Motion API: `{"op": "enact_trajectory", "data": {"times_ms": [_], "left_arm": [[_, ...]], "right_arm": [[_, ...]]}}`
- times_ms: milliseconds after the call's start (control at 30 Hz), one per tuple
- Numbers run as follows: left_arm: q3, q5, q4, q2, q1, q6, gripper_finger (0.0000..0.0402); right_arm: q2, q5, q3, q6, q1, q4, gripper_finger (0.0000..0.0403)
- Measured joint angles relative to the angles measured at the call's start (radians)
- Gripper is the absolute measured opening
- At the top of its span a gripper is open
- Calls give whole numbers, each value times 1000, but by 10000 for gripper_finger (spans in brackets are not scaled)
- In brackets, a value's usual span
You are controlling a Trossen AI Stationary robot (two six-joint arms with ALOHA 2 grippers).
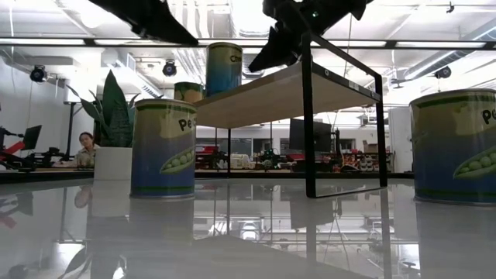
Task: Pick and place cans onto a shelf
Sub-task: Put the canned cherries on the shelf
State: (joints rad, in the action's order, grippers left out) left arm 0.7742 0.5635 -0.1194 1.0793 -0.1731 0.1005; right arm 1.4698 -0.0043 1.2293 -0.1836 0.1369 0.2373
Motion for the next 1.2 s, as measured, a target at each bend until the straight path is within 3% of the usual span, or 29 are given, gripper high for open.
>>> {"op": "enact_trajectory", "data": {"times_ms": [267,667,967,1200], "left_arm": [[-3,71,-61,-98,-4,-5,0],[-4,83,6,-45,-2,33,0],[49,92,100,-39,13,255,0],[66,-61,96,-10,136,275,0]], "right_arm": [[38,7,0,-15,-8,-38,8],[41,59,0,-52,-6,-135,8],[41,27,0,-32,-12,-111,8],[44,-56,0,1,-44,-133,8]]}}
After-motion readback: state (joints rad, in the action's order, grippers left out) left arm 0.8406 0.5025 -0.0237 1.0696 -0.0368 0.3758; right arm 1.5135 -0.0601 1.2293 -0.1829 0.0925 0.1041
